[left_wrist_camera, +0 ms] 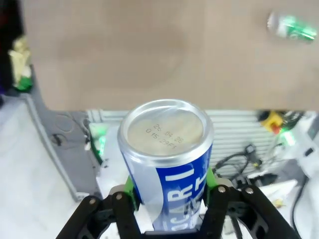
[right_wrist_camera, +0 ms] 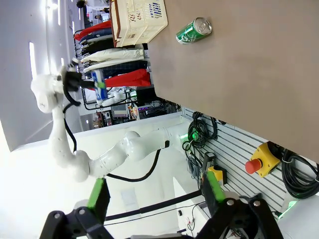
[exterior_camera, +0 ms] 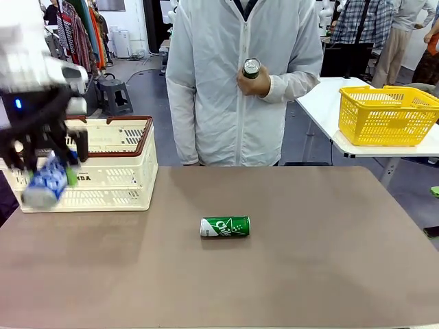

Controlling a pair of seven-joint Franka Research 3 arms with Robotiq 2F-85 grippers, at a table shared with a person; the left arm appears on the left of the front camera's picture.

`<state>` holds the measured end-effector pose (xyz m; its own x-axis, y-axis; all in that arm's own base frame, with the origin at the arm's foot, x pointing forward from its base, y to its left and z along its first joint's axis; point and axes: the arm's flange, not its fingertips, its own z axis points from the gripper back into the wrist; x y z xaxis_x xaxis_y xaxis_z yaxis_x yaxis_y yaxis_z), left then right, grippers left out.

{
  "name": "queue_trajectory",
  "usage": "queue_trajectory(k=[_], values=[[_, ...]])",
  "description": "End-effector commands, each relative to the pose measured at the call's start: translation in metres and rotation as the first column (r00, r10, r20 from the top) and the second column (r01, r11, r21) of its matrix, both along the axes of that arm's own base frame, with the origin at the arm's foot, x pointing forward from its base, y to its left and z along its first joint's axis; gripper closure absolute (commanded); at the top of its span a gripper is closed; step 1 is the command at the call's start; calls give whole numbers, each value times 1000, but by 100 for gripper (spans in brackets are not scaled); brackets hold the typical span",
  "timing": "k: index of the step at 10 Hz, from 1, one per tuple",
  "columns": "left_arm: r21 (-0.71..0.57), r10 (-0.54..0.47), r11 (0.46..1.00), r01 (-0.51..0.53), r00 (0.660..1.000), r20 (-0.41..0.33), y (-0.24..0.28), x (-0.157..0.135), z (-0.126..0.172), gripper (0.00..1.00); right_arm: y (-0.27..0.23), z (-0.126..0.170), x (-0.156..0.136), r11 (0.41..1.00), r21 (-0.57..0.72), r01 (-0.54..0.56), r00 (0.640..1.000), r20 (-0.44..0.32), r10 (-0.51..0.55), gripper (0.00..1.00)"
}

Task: Place the drinks into the Shopping basket.
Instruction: Pick up one drink and place it into the Shopping basket.

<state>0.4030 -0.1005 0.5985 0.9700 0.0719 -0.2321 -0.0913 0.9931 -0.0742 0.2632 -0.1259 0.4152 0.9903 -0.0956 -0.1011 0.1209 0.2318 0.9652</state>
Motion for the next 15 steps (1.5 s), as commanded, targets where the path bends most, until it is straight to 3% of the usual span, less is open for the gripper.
queue_trajectory(k=[1,2,3,5,6,8,11,15], values=[[14,12,1000,-12,1000,0,6,105,48,100,1,7,2,1000,20,14,1000,-8,-14,0],[47,-34,998,31,998,49,9,145,46,100,1,7,2,1000,20,14,1000,-8,-14,0],[74,-11,997,6,997,71,12,182,36,100,1,7,2,1000,20,14,1000,-8,-14,0],[-15,31,999,-29,992,126,12,225,15,100,1,7,2,1000,20,14,1000,-8,-14,0],[4,77,997,-78,989,126,11,237,-2,100,1,7,2,1000,20,14,1000,-8,-14,0],[56,74,995,-79,993,91,7,246,-40,100,1,7,2,1000,20,14,1000,-8,-14,0],[142,127,978,-154,975,183,-4,260,-89,100,1,7,2,1000,20,14,1000,-8,-14,0],[226,98,967,-121,989,109,-11,269,-123,100,1,7,2,1000,20,14,1000,-8,-14,0]])
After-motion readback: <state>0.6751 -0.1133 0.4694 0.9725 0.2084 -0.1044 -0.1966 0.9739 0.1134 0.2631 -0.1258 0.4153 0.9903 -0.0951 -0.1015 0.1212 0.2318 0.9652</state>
